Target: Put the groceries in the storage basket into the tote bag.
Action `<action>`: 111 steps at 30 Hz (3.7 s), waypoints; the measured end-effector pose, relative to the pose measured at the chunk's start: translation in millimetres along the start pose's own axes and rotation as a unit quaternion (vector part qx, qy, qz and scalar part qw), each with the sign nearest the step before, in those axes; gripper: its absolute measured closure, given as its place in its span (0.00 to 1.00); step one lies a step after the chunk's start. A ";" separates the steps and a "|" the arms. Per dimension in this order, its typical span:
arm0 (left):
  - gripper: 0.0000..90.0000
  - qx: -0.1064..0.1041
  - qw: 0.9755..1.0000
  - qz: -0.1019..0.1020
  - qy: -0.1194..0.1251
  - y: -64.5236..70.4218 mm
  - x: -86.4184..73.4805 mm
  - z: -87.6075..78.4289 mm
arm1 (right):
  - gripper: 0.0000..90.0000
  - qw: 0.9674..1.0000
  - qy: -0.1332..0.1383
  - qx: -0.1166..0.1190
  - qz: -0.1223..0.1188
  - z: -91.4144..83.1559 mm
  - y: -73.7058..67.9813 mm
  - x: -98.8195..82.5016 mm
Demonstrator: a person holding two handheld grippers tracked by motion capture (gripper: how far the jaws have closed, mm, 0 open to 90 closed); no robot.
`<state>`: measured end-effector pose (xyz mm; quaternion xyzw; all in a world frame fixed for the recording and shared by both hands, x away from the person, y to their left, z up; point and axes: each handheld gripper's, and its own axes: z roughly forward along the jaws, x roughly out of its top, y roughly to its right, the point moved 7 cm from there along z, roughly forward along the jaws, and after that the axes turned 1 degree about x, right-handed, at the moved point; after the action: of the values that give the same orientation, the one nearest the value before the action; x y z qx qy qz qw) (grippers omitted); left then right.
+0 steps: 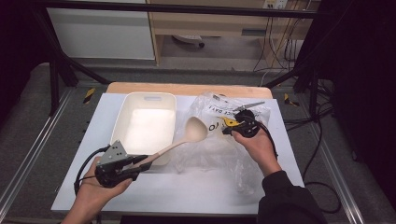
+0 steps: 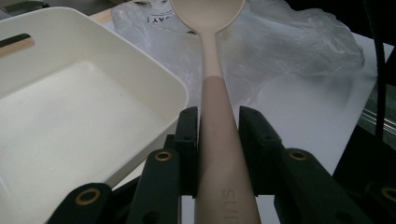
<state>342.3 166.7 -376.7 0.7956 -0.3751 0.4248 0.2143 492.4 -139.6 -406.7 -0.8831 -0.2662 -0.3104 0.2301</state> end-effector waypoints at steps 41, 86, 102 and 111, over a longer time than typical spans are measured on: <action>0.77 -0.038 0.997 0.019 -0.062 35.1 -12.0 93.3 | 1.00 1.000 0.003 0.003 -0.002 -4.0 -2.5 2.6; 0.77 -0.013 0.998 0.016 -0.057 28.2 -1.3 133.0 | 1.00 1.000 0.005 0.009 -0.008 -6.5 -7.3 -4.0; 0.77 -0.009 0.998 0.013 -0.054 28.4 2.1 138.3 | 1.00 1.000 0.007 0.011 -0.012 -7.5 -9.2 -3.3; 0.77 -0.009 0.998 0.014 -0.056 29.7 4.1 146.1 | 1.00 1.000 0.009 0.011 -0.010 -9.4 -8.9 -3.5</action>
<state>395.9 50.1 -452.6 0.8110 -0.4015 0.3789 0.1938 480.6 -139.4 -400.3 -0.8751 -0.2762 -0.3172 0.2392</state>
